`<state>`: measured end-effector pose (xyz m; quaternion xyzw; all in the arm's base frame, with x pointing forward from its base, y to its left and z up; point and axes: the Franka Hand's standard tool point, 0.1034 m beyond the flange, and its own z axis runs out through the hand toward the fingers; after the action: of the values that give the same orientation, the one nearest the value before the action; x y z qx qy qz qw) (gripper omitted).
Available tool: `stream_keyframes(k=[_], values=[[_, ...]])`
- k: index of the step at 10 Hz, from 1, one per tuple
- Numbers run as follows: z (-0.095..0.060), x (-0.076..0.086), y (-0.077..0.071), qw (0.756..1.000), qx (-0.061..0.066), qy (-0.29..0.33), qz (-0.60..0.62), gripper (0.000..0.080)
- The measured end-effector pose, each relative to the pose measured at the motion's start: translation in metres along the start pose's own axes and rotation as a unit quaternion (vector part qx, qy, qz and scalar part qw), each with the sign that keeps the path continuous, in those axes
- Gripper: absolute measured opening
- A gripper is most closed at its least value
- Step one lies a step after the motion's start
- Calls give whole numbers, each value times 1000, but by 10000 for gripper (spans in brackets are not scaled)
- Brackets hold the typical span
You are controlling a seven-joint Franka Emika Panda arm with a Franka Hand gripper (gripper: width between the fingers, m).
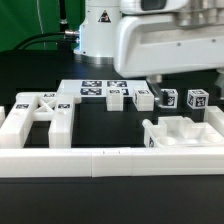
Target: Assemble chair
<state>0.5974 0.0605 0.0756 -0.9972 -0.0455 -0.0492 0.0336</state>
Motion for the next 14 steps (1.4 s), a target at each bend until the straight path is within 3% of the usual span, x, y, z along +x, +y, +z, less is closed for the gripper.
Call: stream_keyframes(k=[2, 6, 9, 11, 14], values=[[0, -34, 11, 1000, -9, 9, -8, 648], [3, -34, 11, 1000, -8, 9, -4, 649], [16, -77, 11, 1000, -10, 4, 19, 649], [21, -87, 14, 1000, -14, 15, 7, 649], [23, -94, 10, 999, -5, -50, 13, 648]])
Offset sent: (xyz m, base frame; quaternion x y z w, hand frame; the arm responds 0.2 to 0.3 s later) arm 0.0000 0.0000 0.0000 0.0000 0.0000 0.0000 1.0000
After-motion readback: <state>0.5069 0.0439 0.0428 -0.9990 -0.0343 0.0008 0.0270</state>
